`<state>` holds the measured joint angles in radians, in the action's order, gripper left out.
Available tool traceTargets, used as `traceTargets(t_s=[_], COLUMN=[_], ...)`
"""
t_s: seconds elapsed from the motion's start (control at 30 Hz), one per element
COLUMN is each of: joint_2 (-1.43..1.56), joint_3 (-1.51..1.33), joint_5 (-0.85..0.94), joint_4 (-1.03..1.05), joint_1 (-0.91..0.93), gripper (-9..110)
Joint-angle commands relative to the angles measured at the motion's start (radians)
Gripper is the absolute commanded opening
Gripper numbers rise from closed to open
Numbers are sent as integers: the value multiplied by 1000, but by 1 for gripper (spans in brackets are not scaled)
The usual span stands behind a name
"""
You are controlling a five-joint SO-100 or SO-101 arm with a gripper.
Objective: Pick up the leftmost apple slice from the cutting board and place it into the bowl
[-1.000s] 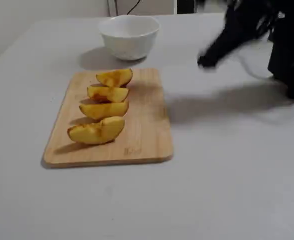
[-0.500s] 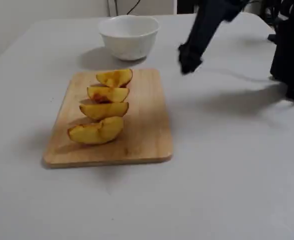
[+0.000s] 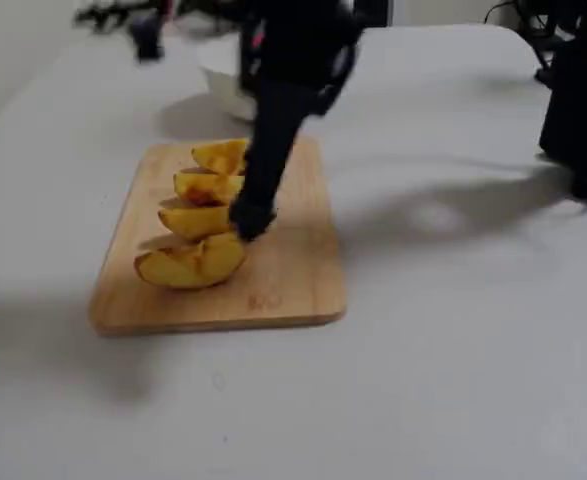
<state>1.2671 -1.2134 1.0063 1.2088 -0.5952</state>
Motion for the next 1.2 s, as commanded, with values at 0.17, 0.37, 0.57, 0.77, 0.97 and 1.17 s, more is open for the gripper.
traceTargets(t_s=[0.17,0.37,0.57,0.77,0.97,1.17], joint_2=[-83,-169,-242,-330,-373,-420], joint_3=[135,225,285,362,388,476], joint_5=[71,92,100,95,81,-20], joint_4=[-17,-8,-12,-6,-6,20], joint_1=[64,100,117,117,97,60], gripper=[33,33,30,22,12,0])
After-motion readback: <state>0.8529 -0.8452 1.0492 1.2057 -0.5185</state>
